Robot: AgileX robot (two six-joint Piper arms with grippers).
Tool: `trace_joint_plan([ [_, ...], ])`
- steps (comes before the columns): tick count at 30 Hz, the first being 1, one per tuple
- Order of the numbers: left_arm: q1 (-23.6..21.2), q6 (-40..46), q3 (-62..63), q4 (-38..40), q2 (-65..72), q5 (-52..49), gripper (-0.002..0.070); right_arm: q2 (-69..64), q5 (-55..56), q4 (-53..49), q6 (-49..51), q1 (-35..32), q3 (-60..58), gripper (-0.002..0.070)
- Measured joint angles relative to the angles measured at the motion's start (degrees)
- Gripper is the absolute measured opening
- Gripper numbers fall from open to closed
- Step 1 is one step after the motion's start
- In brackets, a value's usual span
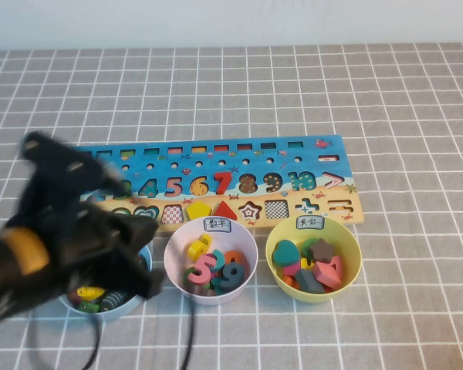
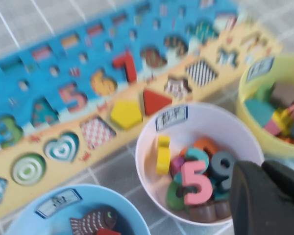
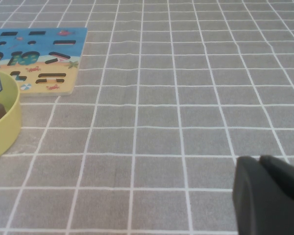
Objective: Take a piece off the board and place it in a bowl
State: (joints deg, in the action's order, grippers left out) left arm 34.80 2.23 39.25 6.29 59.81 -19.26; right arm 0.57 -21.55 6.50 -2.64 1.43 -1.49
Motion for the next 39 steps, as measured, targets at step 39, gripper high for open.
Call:
trace_joint_plan([
  [39,-13.1,5.4,-39.7,1.3,-42.7,34.4,-0.0001,0.0,0.1,0.1,0.0,0.0,0.0,-0.0018],
])
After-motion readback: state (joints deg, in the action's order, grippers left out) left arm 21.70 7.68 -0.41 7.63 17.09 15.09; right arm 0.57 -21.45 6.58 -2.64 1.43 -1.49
